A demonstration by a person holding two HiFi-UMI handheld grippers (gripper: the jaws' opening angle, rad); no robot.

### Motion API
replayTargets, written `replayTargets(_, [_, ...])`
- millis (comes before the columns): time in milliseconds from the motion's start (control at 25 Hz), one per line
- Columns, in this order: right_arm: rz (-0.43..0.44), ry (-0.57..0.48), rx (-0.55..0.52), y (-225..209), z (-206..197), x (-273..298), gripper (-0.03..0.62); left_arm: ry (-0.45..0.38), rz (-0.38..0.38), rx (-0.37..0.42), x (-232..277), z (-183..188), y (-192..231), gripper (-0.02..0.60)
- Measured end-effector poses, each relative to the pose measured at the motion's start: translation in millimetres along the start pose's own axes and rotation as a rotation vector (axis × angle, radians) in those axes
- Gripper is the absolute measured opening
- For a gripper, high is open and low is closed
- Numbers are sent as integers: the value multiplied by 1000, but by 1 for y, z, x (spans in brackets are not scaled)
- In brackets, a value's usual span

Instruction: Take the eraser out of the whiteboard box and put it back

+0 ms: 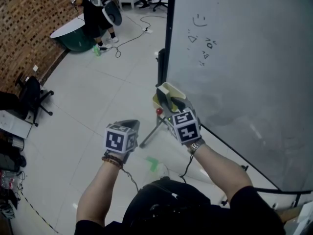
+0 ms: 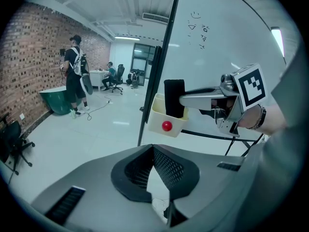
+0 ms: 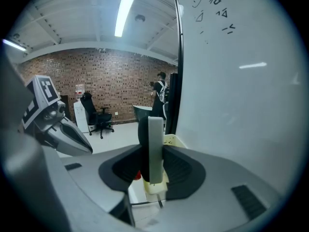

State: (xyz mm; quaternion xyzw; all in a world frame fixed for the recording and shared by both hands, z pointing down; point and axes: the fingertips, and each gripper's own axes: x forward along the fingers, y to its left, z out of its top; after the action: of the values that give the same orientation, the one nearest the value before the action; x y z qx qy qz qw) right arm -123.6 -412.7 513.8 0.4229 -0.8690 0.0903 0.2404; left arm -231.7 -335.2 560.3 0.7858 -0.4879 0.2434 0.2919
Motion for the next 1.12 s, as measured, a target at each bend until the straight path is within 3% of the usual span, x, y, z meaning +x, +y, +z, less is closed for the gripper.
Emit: replayTargets(1120, [-6, 20, -7, 3, -10, 8, 187, 25, 4, -7, 6, -6, 5, 0])
